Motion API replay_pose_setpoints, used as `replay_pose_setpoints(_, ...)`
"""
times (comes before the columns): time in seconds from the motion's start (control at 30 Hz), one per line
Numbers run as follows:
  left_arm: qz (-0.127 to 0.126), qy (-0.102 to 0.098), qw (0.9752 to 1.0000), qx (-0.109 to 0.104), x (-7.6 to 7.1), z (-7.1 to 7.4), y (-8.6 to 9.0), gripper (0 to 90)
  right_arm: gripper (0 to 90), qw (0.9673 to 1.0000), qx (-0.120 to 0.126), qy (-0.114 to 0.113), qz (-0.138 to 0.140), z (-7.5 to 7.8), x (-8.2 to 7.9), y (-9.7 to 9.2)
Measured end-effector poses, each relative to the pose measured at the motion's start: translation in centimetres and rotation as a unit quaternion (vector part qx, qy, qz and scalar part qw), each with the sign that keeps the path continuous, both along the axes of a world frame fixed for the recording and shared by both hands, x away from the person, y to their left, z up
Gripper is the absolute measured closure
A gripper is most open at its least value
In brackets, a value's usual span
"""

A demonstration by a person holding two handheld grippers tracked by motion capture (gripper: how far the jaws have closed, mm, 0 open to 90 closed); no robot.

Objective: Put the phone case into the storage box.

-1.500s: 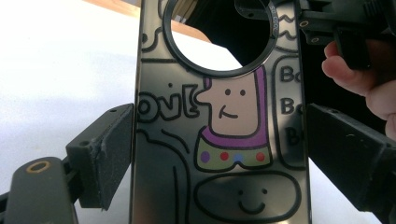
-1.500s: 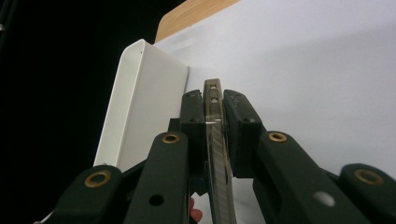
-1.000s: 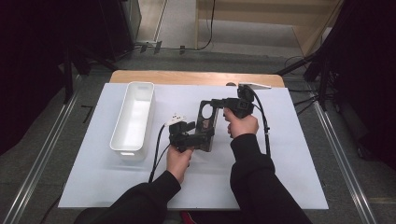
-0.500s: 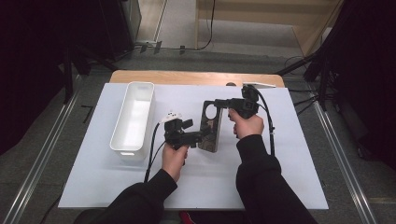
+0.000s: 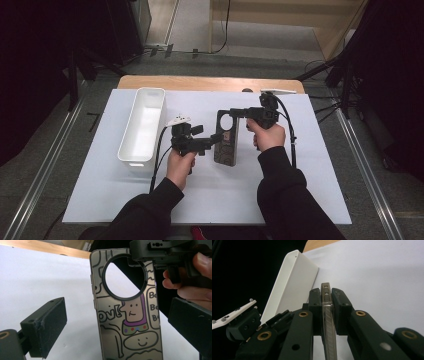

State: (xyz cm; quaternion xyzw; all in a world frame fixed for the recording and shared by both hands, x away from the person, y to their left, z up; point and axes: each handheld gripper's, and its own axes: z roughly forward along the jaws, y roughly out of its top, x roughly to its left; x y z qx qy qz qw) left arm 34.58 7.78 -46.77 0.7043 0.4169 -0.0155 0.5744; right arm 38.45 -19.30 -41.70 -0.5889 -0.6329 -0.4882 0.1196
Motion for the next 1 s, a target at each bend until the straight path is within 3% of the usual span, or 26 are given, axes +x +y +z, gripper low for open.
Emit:
replay_pose_setpoints(0.2, -0.020, 0.024, 0.9995, 0.007, 0.3, 0.1, 0.2, 1.4, 77.4, 0.9999, 0.008, -0.001, 0.010, -0.2, -0.3, -0.1)
replay_pose_setpoints(0.4, -0.025, 0.013, 0.9990, 0.036, 0.2, 0.6, 0.0, 1.6, 77.4, 0.9998, 0.010, -0.006, 0.018, -0.2, -0.4, -0.2)
replay_pose_setpoints(0.9, -0.043, 0.013, 0.9970, 0.063, 0.2, 1.1, 0.3, 1.6, 77.4, 0.9989, 0.025, -0.017, 0.035, -0.6, -0.7, -1.0)
replay_pose_setpoints(1.0, -0.035, 0.012, 0.9942, 0.101, 0.4, 1.4, 0.1, 11.6, 77.4, 0.9988, 0.026, -0.020, 0.038, -0.6, -0.9, -1.3)
